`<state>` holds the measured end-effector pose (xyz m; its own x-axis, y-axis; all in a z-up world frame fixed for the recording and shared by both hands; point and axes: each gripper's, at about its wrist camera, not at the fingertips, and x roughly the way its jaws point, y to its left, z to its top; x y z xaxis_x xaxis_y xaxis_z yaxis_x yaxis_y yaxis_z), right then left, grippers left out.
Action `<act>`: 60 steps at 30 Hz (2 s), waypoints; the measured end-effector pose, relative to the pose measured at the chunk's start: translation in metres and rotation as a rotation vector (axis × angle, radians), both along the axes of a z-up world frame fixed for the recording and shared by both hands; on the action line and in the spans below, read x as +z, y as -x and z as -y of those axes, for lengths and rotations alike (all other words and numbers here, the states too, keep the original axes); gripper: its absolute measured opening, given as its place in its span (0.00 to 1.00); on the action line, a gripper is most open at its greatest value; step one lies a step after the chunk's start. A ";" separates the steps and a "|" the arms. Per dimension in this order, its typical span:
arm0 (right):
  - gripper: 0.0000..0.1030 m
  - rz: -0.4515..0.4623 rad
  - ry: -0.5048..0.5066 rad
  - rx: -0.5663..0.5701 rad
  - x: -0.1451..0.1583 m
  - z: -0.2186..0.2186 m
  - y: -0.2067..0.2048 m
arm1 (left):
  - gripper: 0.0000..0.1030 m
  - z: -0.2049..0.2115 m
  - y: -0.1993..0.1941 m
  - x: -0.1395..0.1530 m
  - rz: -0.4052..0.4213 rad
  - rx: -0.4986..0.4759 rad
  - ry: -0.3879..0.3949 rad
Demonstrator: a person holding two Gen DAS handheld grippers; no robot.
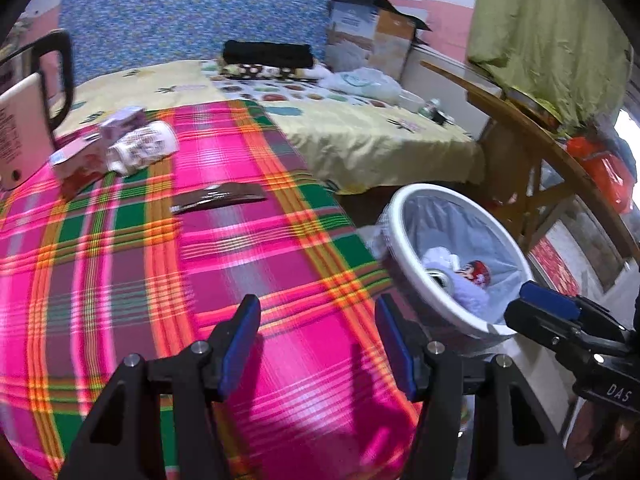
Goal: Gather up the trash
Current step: 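Move both open grippers back toward the remaining trash on the table, then grasp the pink milk carton with the left gripper while the right gripper grasps the brown wrapper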
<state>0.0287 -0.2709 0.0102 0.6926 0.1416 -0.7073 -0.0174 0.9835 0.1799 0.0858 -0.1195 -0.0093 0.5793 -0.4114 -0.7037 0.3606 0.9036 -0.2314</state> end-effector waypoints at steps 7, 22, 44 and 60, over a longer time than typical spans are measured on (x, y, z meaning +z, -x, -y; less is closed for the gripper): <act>0.57 -0.008 0.011 0.077 -0.001 -0.027 -0.012 | 0.60 -0.038 -0.001 -0.006 0.002 0.088 -0.025; 0.57 -0.012 0.034 0.209 0.003 -0.071 -0.046 | 0.60 -0.097 -0.021 -0.002 0.003 0.193 -0.040; 0.57 -0.049 0.109 0.295 -0.008 -0.105 -0.130 | 0.63 -0.169 -0.152 0.006 0.071 0.294 -0.179; 0.57 -0.089 0.141 0.404 -0.027 -0.120 -0.174 | 0.67 -0.176 -0.201 -0.013 0.047 0.193 -0.216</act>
